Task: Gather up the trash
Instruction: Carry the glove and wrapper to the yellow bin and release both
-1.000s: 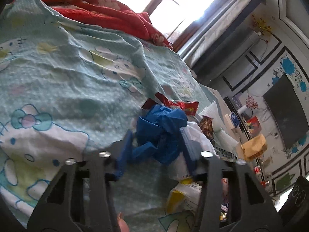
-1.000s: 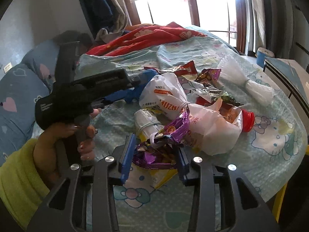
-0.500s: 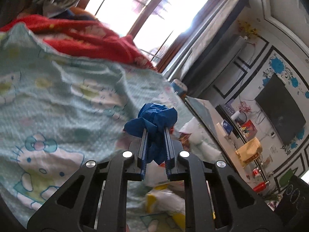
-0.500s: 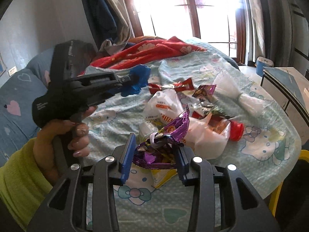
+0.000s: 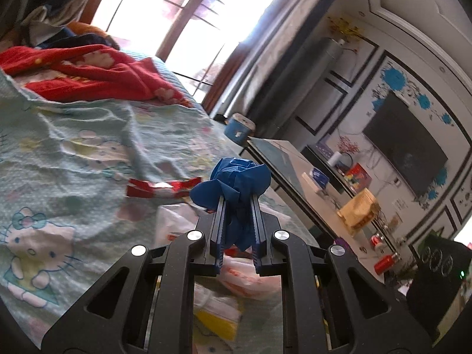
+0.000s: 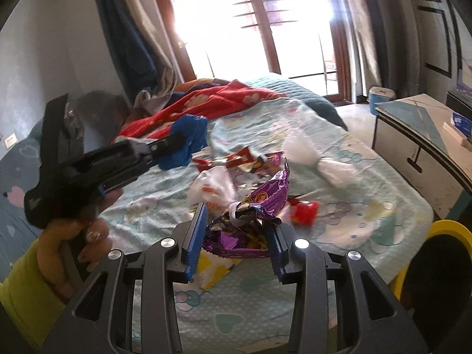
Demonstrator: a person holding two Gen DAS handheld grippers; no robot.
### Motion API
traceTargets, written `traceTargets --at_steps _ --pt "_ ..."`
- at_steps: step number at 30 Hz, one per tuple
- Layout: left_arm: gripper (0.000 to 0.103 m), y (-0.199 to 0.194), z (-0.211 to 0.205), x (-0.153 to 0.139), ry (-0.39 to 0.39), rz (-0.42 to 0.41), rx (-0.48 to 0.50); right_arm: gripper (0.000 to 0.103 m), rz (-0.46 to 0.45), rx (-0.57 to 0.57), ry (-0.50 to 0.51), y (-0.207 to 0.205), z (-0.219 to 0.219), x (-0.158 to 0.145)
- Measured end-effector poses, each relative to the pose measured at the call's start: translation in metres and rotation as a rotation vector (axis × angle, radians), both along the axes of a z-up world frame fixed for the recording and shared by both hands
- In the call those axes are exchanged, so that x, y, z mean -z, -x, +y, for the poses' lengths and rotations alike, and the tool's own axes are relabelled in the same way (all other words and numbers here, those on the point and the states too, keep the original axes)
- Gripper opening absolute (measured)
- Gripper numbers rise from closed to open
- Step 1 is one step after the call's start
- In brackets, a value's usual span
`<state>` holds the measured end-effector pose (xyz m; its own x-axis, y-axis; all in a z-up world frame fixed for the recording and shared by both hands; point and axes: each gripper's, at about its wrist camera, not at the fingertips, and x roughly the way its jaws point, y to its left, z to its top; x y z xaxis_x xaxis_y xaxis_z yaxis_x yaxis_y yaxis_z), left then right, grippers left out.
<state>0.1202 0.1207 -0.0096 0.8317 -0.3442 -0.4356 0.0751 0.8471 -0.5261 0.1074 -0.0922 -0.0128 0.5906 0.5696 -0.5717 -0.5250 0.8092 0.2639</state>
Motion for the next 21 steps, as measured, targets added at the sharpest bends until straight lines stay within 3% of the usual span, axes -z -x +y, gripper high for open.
traceTargets --at_steps 21 --pt "0.009 0.005 -0.089 -0.010 -0.082 -0.027 0.198 0.037 -0.019 0.203 -0.025 -0.010 -0.095 -0.010"
